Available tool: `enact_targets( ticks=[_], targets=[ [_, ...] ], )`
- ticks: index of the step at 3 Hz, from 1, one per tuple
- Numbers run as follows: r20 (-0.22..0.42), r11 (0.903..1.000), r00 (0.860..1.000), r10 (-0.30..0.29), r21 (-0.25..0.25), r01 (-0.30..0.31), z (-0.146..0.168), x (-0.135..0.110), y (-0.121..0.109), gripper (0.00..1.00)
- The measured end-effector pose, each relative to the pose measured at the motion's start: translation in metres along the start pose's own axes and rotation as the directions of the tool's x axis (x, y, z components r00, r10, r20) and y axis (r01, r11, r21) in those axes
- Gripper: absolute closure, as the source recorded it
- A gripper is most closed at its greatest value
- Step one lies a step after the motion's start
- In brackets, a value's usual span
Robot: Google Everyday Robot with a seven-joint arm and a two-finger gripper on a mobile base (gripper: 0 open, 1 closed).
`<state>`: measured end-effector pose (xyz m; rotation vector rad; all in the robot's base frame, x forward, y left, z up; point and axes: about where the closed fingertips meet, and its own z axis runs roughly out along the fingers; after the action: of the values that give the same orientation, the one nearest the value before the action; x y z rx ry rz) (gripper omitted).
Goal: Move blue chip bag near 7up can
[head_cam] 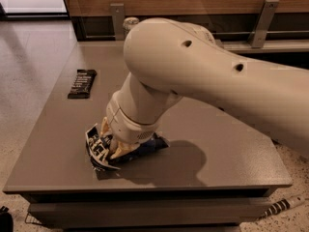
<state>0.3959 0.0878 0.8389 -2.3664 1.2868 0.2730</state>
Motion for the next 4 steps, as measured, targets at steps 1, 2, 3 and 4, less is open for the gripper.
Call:
enact_targets(
  ticks=[1,2,3,4],
  targets=[
    [-0.012,0.9999,1.000,-0.010,0.010,0.011,-0.023,0.015,-0.009,1.00],
    [-0.072,0.9981,0.997,-0.023,0.056,0.027,-0.077,0.040,-0.029,1.00],
    [-0.130,0.9913,0.991,-0.031,0.123,0.047,-0.124,0.057,-0.048,1.00],
    [-0.194,0.9747,0.980,-0.040,0.209,0.081,-0.159,0.079,-0.067,1.00]
  ],
)
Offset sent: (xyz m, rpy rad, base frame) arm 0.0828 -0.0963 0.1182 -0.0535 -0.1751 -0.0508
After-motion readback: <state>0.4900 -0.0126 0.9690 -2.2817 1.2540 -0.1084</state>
